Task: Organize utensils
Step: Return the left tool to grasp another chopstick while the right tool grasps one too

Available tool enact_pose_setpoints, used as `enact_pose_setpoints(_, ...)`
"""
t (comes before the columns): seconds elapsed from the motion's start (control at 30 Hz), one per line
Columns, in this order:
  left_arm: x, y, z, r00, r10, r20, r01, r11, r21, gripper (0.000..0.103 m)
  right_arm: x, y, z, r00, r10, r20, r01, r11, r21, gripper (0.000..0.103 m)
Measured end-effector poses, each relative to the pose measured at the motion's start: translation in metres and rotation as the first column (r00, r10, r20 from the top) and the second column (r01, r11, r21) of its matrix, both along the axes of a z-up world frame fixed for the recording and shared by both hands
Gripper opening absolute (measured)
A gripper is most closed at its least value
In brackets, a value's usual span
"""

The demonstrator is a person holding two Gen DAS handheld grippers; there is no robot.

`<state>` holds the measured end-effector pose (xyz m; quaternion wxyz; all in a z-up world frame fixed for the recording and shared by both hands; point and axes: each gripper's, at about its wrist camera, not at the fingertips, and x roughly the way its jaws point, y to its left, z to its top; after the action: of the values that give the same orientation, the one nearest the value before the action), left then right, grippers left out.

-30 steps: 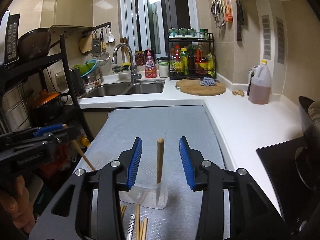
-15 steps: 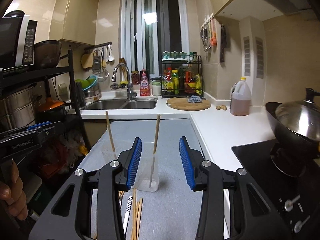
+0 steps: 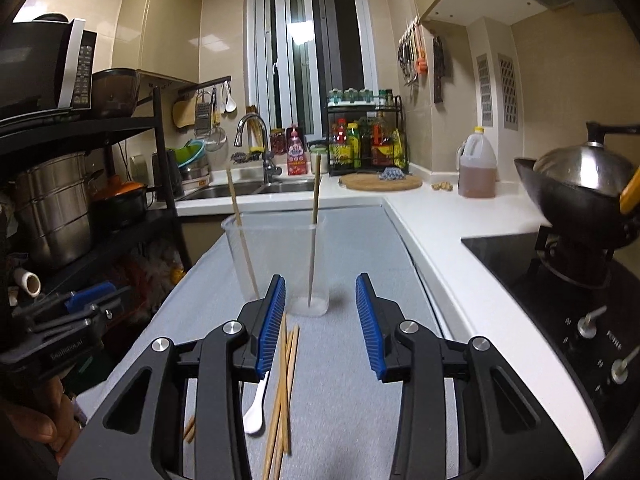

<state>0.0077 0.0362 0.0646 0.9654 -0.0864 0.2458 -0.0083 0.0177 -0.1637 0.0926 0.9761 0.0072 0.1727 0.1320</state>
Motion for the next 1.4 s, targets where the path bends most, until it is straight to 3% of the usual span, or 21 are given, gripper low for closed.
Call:
enact_pose_setpoints(0.2,-0.006,0.003,-0.063,0.987,0.019,-0.158,-0.025,0.999,-0.042,0.025,0.003,-0.003,-0.051,0.989,0.064,-0.136,-0.063,0.998,0.014,0.015)
enact_pose_setpoints(0.37,-0.004,-0.001,-0.073,0.984,-0.004,-0.176,0.0,1.0,-0.024,0.021,0.013,0.001,-0.09,0.96,0.101,-0.26,-0.09,0.995,0.053,0.014)
enact_pose_setpoints(0.57,-0.005,-0.004,-0.084,0.976,-0.044,-0.212,0.032,0.998,-0.059,0.021,0.02,0.013,-0.115,0.925,0.163,-0.343,-0.145,0.986,0.077,0.017)
enact_pose_setpoints(0.87,-0.001,-0.014,-0.099,0.963,-0.08,-0.258,0.065,0.996,-0.066,0.021,0.02,0.024,-0.133,0.91,0.174,-0.377,-0.167,0.985,0.052,0.018)
enact_pose_setpoints(1.0,0.0,-0.02,-0.098,0.964,-0.08,-0.254,0.075,0.997,-0.029,0.018,0.019,0.023,-0.133,0.911,0.178,-0.373,-0.169,0.984,0.057,0.005)
enact_pose_setpoints(1.07,0.001,-0.022,-0.099,0.964,-0.081,-0.253,0.079,0.997,-0.02,0.017,0.017,0.021,-0.13,0.917,0.179,-0.356,-0.168,0.984,0.062,0.005)
enact_pose_setpoints(1.17,0.001,-0.022,-0.099,0.963,-0.085,-0.255,0.085,0.996,-0.013,0.006,0.012,0.017,-0.123,0.935,0.161,-0.315,-0.149,0.987,0.063,0.005)
enact_pose_setpoints(1.4,-0.001,-0.015,-0.098,0.966,-0.053,-0.252,0.052,0.999,-0.009,0.005,0.004,0.006,-0.115,0.965,0.105,-0.241,-0.098,0.994,0.04,0.005)
